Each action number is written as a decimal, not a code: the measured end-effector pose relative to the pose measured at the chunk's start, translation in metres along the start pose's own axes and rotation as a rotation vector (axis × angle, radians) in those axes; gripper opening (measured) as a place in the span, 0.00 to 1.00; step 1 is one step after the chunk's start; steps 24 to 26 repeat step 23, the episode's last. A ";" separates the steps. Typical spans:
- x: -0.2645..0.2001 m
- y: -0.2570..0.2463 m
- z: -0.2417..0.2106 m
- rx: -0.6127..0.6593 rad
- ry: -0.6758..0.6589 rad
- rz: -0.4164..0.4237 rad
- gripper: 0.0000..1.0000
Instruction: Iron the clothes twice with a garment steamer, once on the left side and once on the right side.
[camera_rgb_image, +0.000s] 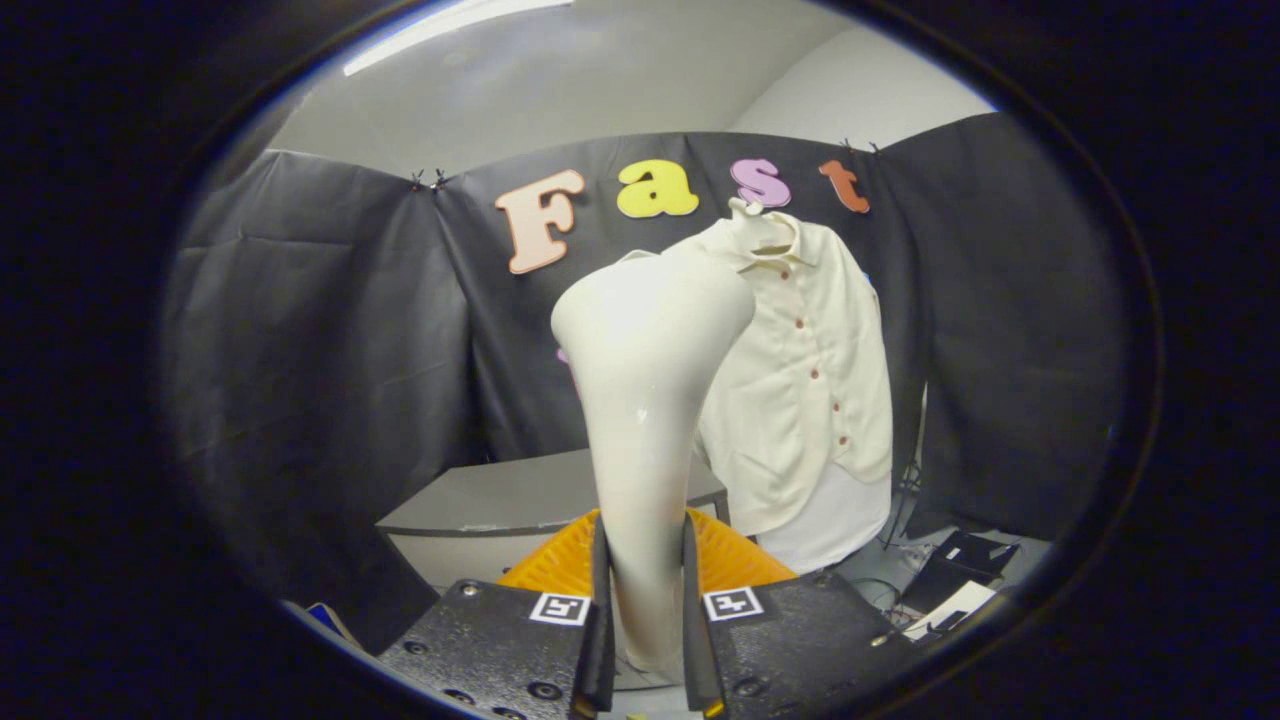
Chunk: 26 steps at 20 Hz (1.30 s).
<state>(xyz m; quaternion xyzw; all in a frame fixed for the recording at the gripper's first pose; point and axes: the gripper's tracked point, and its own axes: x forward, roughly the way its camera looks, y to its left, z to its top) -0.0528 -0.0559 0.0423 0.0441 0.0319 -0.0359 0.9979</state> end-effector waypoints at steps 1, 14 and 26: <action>-0.004 0.002 -0.004 -0.011 0.014 0.006 0.27; -0.051 -0.025 -0.005 -0.013 0.021 0.110 0.27; -0.070 -0.038 -0.008 -0.057 0.011 0.214 0.27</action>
